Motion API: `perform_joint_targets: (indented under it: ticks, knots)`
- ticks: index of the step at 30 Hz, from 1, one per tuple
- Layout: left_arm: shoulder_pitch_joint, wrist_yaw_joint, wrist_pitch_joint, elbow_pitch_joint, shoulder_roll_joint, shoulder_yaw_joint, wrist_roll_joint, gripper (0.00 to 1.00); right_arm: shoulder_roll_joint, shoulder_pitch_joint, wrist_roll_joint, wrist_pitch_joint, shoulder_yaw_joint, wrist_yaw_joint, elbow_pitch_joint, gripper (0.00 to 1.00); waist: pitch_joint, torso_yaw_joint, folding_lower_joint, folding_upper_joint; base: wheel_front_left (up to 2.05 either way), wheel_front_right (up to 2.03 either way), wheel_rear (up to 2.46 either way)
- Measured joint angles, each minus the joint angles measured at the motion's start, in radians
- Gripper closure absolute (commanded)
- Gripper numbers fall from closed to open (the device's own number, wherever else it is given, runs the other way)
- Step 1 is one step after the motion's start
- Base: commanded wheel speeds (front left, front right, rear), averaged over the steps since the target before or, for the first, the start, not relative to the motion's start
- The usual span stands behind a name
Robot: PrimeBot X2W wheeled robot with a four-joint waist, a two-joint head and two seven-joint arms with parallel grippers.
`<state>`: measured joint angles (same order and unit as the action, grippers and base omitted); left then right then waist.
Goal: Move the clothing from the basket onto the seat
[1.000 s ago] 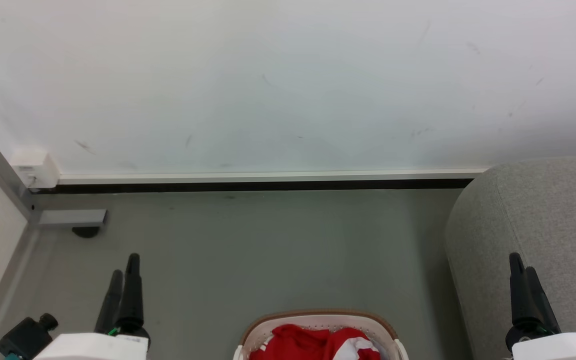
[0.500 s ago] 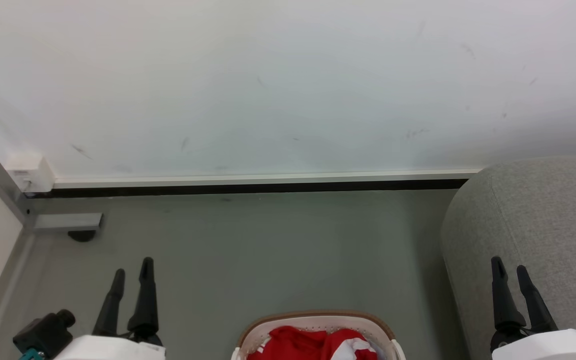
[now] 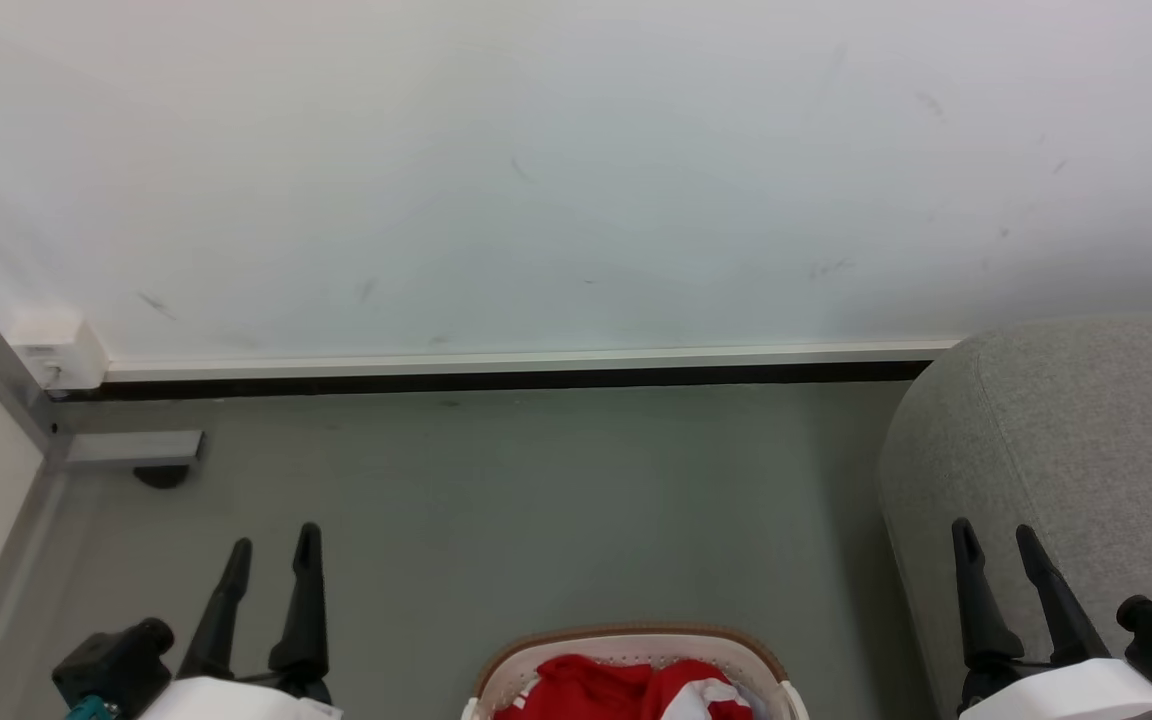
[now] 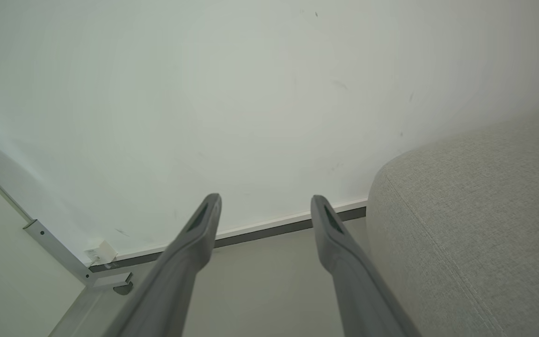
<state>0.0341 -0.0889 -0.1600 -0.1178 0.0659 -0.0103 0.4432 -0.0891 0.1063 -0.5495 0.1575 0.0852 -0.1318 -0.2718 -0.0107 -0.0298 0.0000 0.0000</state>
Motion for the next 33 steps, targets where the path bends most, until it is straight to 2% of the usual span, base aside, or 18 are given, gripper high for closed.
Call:
perform_joint_targets:
  ticks: [20,33]
  knots:
    - [-0.009,-0.008,-0.045,0.001,0.004,0.010,-0.172,0.00,0.020,0.000,0.181,0.031,0.030,0.000,0.018,0.00,-0.002,-0.010,0.0000,0.0000,0.00,0.00,0.00]
    - [-0.009,-0.016,-0.070,0.018,-0.003,0.002,-0.233,0.00,0.028,-0.002,0.267,0.064,0.026,0.000,0.033,0.00,0.000,-0.014,0.0000,0.0000,0.00,0.00,0.00]
